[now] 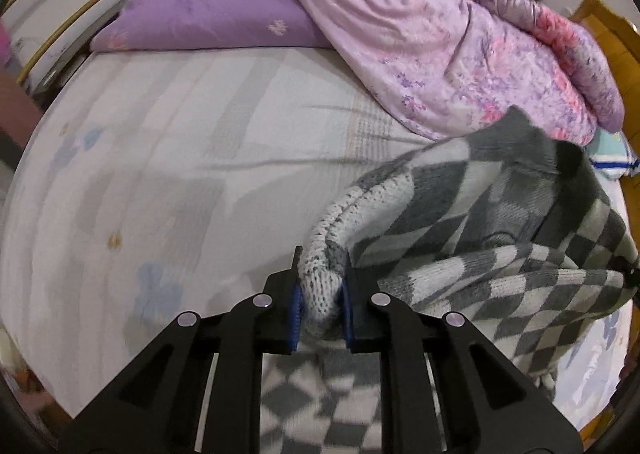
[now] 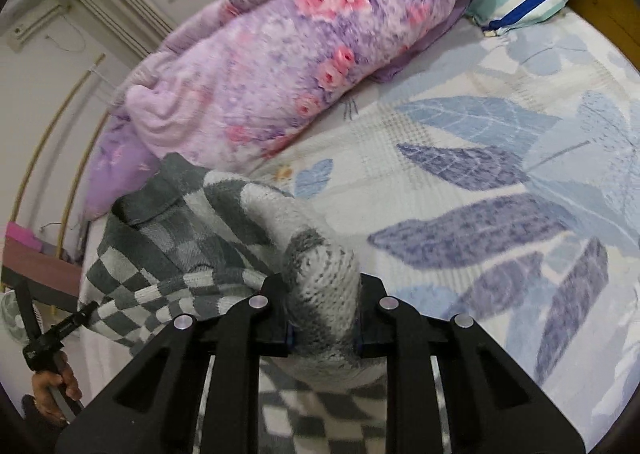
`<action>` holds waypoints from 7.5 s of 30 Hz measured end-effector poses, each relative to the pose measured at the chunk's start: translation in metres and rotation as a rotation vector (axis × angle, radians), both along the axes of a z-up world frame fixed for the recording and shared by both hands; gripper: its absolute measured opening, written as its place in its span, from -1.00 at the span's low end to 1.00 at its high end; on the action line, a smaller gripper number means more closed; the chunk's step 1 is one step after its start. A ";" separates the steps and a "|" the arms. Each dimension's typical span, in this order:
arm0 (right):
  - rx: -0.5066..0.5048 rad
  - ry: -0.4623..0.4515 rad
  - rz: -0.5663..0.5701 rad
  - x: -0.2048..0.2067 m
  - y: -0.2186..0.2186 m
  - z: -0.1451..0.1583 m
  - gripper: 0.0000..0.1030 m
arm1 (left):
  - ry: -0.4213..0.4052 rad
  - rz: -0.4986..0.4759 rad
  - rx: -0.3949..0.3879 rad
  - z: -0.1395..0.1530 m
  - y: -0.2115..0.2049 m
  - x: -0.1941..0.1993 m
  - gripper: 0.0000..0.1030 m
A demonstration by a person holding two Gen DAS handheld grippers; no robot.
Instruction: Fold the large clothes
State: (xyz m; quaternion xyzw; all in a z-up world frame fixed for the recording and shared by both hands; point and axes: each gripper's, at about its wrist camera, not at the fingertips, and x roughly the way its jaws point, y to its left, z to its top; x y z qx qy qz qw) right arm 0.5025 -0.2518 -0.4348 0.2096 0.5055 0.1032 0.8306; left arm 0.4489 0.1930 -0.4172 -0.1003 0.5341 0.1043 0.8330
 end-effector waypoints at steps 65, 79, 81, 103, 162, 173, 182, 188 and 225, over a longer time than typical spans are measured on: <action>-0.071 0.381 -0.331 -0.381 -0.057 -0.127 -0.65 | 0.272 0.260 -0.297 -0.138 -0.003 -0.372 -0.71; -0.235 0.408 -0.340 -0.386 -0.065 -0.049 -0.28 | 0.253 0.290 -0.365 -0.090 0.041 -0.374 0.08; -0.282 0.341 -0.295 -0.373 -0.057 -0.032 -0.28 | 0.214 0.326 -0.361 -0.081 0.049 -0.370 0.21; -0.107 0.279 0.179 -0.180 0.161 -0.140 -0.99 | 0.256 0.275 -0.319 -0.135 0.072 -0.338 0.77; 0.065 0.059 0.515 -0.425 0.307 -0.051 0.17 | 0.201 0.052 -0.562 -0.046 0.037 -0.355 -0.44; 0.058 0.087 0.399 -0.399 0.320 -0.068 -0.28 | 0.195 0.077 -0.571 -0.044 0.029 -0.354 -0.44; 0.289 0.181 0.167 -0.372 0.254 -0.058 -0.60 | -0.055 -0.049 -0.460 0.030 -0.005 -0.352 0.52; 0.413 0.146 -0.002 -0.366 0.187 -0.035 -0.62 | -0.063 0.018 -0.342 0.035 -0.012 -0.339 0.52; 0.022 0.241 -0.326 -0.388 -0.133 -0.027 -0.51 | 0.138 -0.212 -0.310 -0.041 -0.203 -0.259 0.56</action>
